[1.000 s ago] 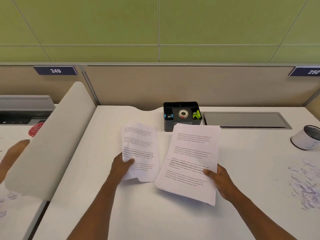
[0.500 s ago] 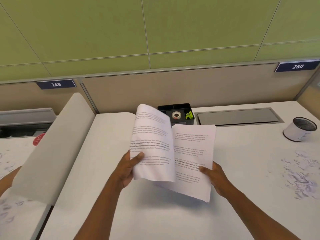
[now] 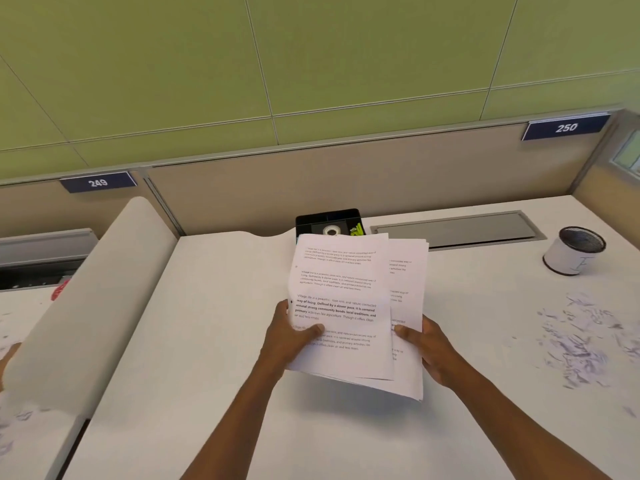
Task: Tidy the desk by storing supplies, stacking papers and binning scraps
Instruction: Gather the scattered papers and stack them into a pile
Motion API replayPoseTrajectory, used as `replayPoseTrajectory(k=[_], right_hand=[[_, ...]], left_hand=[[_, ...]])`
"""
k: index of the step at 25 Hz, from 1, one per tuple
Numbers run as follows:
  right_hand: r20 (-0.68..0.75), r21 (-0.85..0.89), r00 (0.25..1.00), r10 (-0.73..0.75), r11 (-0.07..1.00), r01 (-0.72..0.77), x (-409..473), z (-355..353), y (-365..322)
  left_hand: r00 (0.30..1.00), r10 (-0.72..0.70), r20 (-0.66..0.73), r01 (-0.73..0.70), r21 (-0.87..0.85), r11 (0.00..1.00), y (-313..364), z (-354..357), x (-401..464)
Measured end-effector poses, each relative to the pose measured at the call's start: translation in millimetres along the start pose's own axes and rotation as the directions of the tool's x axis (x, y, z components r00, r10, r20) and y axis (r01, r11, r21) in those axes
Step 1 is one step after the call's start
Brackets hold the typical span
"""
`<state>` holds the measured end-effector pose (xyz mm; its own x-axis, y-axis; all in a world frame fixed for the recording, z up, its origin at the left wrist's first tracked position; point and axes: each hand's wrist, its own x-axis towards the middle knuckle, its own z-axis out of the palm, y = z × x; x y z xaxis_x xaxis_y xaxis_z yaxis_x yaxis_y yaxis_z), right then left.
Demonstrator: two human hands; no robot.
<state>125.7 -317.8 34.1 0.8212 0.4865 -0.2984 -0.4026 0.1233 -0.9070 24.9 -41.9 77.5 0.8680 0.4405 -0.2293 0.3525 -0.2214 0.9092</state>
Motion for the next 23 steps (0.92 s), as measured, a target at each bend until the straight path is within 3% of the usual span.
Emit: replayPoseTrajectory(k=[5,11,16,18,23], right_hand=[[0.06,0.025,0.998,0.024,0.999,-0.025,-9,-23,-10],[0.095,-0.022,0.994,0.047,0.999,-0.045,-13,-20,-21],[0.059,-0.091,0.988,0.143,0.986,-0.138,-4,-20,-25],[0.099,-0.166,0.993,0.061,0.985,-0.044,-1,-18,-28],[0.013,-0.266,0.993,-0.116,0.957,0.115,6,-10,-29]], left_hand=[[0.974,-0.144,0.175,0.205,-0.409,0.889,10,5,12],[0.939,-0.105,0.327,0.233,-0.38,0.895,20,27,9],[0.975,-0.102,0.198,0.172,-0.375,0.911,18,40,6],[0.991,-0.054,0.126,0.095,-0.356,0.93,18,42,4],[0.988,0.14,0.062,-0.103,-0.41,0.906,16,35,0]])
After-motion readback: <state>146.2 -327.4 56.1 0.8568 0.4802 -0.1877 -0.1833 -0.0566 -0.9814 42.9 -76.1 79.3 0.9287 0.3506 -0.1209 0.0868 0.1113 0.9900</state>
